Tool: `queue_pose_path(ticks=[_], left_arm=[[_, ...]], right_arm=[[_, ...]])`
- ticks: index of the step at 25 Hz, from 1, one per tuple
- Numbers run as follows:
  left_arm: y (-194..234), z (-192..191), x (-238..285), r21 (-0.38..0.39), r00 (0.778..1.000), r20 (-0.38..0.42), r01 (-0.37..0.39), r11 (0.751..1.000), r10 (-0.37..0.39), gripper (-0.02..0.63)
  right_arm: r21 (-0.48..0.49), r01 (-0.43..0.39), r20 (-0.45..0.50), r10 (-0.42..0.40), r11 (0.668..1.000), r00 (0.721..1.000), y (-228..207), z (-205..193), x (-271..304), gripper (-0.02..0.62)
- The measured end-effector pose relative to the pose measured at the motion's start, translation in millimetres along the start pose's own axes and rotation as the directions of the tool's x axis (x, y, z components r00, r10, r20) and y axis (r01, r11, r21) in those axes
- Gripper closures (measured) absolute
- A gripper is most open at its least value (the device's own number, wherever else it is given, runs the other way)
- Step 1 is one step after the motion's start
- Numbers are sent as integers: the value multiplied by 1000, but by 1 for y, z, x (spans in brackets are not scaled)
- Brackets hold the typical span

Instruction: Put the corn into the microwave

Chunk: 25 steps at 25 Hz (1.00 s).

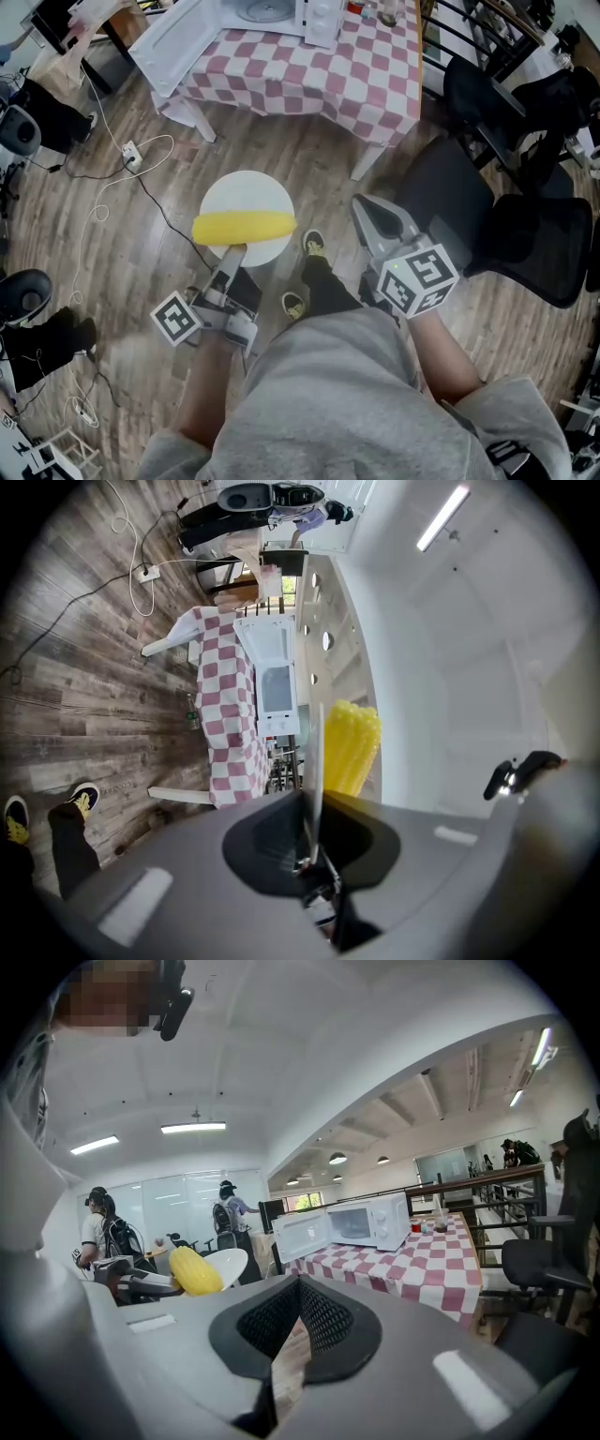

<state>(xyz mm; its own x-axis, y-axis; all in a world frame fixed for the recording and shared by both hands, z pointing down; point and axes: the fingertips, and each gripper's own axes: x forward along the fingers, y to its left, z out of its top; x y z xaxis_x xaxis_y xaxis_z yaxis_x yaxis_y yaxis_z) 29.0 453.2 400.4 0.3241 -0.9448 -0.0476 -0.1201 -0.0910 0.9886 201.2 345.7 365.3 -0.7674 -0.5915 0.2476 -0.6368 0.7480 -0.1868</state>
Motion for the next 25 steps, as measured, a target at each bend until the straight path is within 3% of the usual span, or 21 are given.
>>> queue_pose_path(ticks=[25], left_arm=[[20, 87, 162, 10, 1000, 15, -23, 1000, 23, 578]], right_arm=[[21, -49, -13, 49, 999, 999, -119, 51, 144, 597]])
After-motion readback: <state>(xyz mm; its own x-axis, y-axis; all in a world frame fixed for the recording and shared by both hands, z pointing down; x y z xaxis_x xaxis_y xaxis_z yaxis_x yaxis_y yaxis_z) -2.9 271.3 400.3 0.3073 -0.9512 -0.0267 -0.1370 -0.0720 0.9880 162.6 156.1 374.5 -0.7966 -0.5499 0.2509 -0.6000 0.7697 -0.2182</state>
